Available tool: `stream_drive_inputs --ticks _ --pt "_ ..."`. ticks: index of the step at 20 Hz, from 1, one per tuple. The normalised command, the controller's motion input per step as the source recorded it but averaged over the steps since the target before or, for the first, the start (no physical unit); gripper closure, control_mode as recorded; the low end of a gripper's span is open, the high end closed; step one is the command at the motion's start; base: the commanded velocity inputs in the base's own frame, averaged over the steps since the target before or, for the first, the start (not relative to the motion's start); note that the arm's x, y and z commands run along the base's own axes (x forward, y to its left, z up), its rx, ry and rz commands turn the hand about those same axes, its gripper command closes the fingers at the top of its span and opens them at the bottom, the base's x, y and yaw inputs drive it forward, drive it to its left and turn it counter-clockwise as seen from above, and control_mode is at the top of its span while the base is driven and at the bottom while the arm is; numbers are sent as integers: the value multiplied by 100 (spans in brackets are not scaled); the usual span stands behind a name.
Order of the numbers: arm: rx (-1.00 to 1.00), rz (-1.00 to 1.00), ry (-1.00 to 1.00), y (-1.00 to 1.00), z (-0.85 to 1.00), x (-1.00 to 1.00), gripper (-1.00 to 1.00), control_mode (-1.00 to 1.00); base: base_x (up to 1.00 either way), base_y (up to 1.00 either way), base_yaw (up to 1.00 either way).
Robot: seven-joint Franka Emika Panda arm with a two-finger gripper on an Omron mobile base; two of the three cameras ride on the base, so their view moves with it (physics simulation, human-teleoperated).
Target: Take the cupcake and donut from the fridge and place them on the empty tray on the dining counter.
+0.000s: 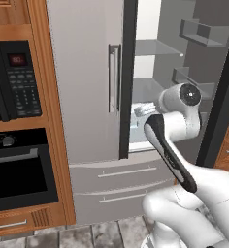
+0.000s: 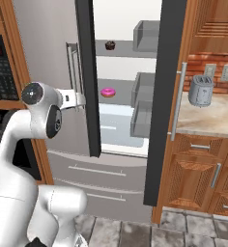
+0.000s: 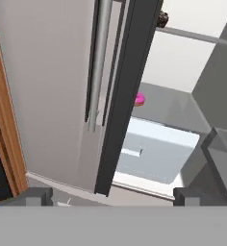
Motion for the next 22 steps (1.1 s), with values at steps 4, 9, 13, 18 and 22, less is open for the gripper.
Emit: stream_drive_inputs --ticks 4,9,13,18,22 --pt "-1 -2 -6 79 6 32 -100 -100 0 0 0" --pt "2 -24 -8 30 -13 34 -100 -100 0 0 0" --pt "26 -35 0 10 -1 97 -100 -100 0 0 0" --pt "31 -4 3 0 34 80 -100 -100 0 0 0" --pt "21 21 8 0 25 30 -100 -100 0 0 0"
